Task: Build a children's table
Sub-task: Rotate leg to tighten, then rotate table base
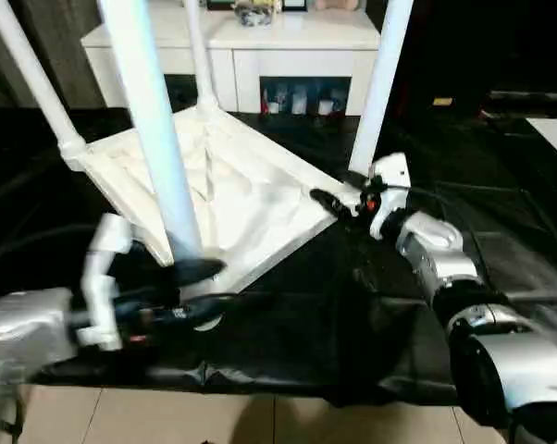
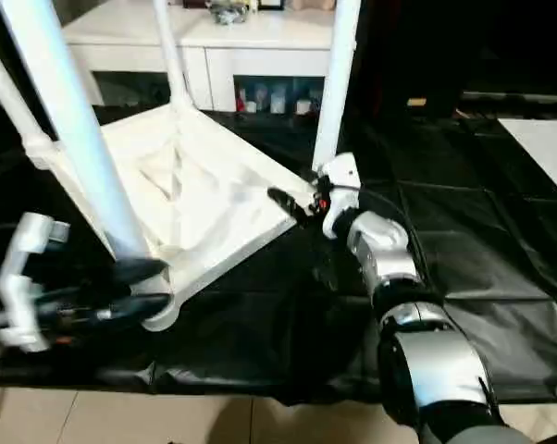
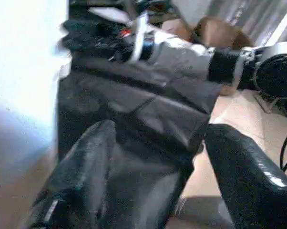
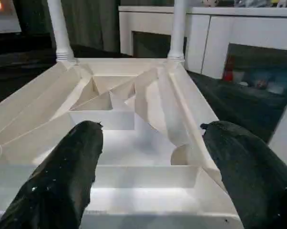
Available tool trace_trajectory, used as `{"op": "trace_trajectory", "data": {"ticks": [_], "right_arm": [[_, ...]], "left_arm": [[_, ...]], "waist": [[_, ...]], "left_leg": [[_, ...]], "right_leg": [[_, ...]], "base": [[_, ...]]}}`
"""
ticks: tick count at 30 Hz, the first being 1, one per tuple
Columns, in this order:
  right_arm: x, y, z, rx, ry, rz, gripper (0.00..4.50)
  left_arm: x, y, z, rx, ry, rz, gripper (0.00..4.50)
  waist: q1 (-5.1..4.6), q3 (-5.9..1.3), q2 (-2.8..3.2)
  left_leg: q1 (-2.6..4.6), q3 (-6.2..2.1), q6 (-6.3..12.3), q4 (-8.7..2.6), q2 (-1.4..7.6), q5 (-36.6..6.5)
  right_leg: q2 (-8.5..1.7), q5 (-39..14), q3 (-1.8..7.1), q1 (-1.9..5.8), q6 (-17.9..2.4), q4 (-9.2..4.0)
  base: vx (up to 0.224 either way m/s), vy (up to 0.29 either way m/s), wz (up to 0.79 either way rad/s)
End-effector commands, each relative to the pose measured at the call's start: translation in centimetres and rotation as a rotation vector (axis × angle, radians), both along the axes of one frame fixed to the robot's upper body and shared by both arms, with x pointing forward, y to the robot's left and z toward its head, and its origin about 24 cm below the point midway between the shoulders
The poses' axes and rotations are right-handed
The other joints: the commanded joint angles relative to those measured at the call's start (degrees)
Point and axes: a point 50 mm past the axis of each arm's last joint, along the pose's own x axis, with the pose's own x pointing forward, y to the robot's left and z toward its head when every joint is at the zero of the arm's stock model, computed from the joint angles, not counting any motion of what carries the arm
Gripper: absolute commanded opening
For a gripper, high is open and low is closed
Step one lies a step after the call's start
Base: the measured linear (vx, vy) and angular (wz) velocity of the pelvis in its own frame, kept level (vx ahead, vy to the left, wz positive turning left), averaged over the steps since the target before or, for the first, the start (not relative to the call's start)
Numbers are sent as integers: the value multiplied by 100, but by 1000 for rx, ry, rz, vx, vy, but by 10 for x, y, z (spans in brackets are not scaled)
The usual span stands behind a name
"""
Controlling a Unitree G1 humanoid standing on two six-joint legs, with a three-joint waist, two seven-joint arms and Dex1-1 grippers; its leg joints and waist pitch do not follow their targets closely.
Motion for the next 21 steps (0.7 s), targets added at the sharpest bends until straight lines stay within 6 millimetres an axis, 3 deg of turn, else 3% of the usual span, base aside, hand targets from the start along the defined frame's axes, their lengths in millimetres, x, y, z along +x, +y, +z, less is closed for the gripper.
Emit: {"op": "trace_trajectory", "data": {"ticks": [1,3,8,11,16,17,21], "right_arm": [[-1,-2,4,5,-28,11,381],[-3,-4,2,2,-30,21,381],[-7,-7,-3,-9,-25,31,381],[-10,-8,-8,-25,-19,27,381],[-13,-6,-20,-62,13,-13,381],[-14,-7,-26,-90,41,-60,381],[-13,-10,-31,-104,66,-125,381]], "left_arm": [[-3,7,3,-7,14,12,372],[-5,23,3,9,36,67,399],[-8,46,-3,66,64,164,442],[-3,62,-8,101,38,254,442],[18,46,-11,48,-60,240,442],[30,35,-11,38,-110,233,442],[39,25,-13,15,-130,201,442]], "waist": [[12,-314,67],[5,-310,58],[11,-306,43],[-1,-300,23],[56,-298,45],[71,-308,26],[80,-335,-19]], "left_leg": [[144,-93,-95,-491,174,-2366],[117,-97,-76,-498,171,-2356],[131,-105,-69,-503,180,-2372],[136,-114,-62,-517,179,-2418],[207,-114,-188,-540,206,-2516],[195,-114,-211,-536,198,-2497],[143,-107,-185,-518,167,-2203]], "right_leg": [[-100,-2112,167,180,-1316,-410],[-97,-2147,161,194,-1281,-409],[-110,-2257,173,179,-1226,-427],[-108,-2379,177,167,-1142,-460],[-120,-2300,199,128,-1190,-464],[-130,-2223,209,140,-1206,-444],[-156,-2075,220,197,-1175,-416]], "base": [[0,0,0],[0,0,0],[0,0,0],[0,0,0],[0,0,0],[0,0,0],[0,0,0]]}}
